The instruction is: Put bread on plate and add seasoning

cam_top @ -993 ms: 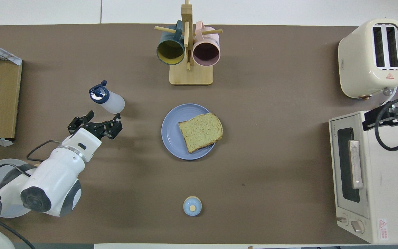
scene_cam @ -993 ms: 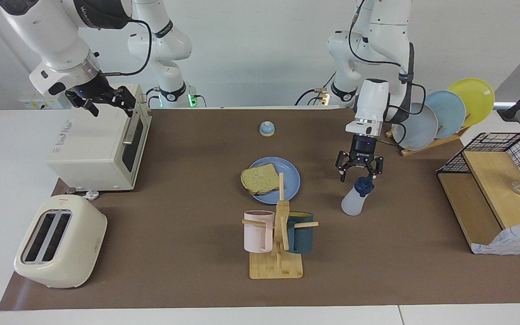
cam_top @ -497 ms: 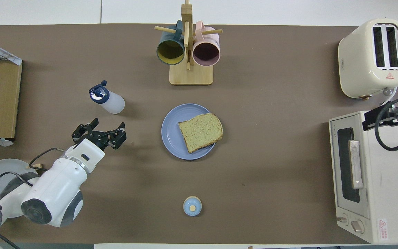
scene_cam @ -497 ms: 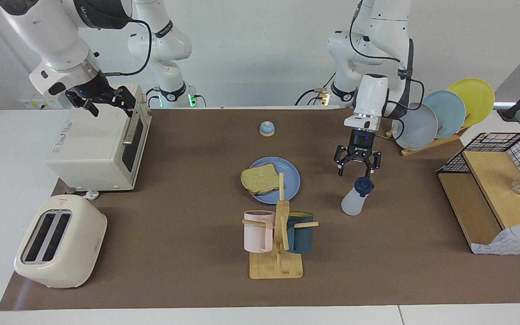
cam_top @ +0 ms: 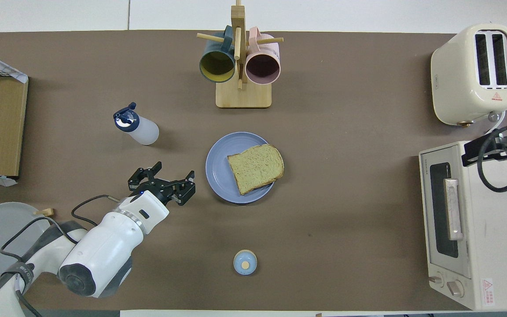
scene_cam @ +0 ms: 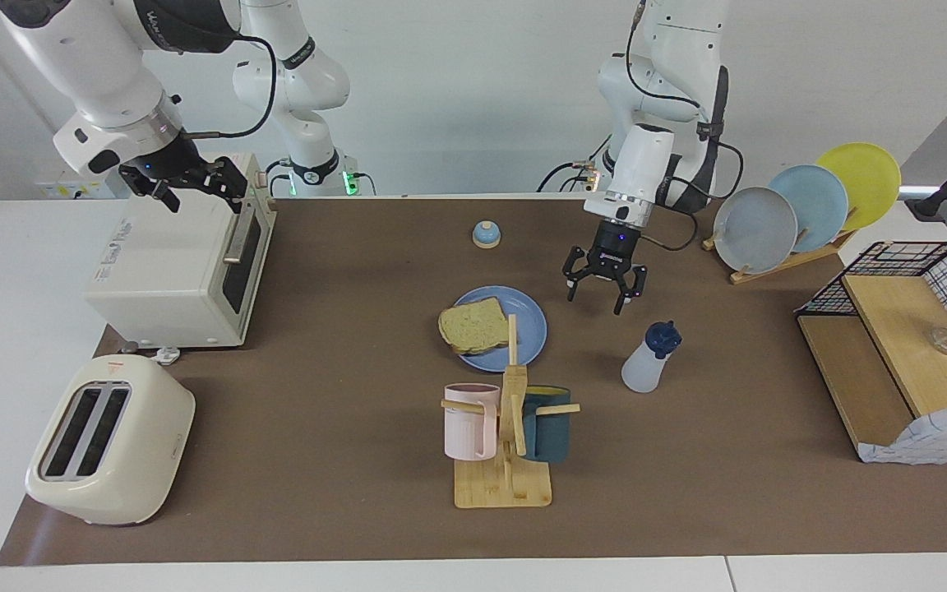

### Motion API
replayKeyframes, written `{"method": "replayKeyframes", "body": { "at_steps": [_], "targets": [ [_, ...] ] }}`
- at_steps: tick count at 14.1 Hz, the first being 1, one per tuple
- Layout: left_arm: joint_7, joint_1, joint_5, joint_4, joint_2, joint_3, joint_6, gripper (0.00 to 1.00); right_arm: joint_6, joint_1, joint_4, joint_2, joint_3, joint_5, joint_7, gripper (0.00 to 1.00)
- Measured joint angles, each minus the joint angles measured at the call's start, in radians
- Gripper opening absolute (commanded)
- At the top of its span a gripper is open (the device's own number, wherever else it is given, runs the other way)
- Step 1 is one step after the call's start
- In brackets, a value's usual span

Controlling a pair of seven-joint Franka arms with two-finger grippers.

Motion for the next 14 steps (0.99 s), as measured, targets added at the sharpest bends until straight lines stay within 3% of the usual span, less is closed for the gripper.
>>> {"method": "replayKeyframes", "body": {
  "at_steps": [6,14],
  "targets": [
    [-0.128,-0.075,0.000,0.175,-0.006,-0.001,-0.280,1.00,0.000,0.000,0.000,0.000,0.000,0.000,0.000,1.00],
    [-0.191,-0.084,-0.002,0.435,-0.023,-0.008,-0.756,1.00,0.000,0.000,0.000,0.000,0.000,0.000,0.000,1.00]
  ]
}}
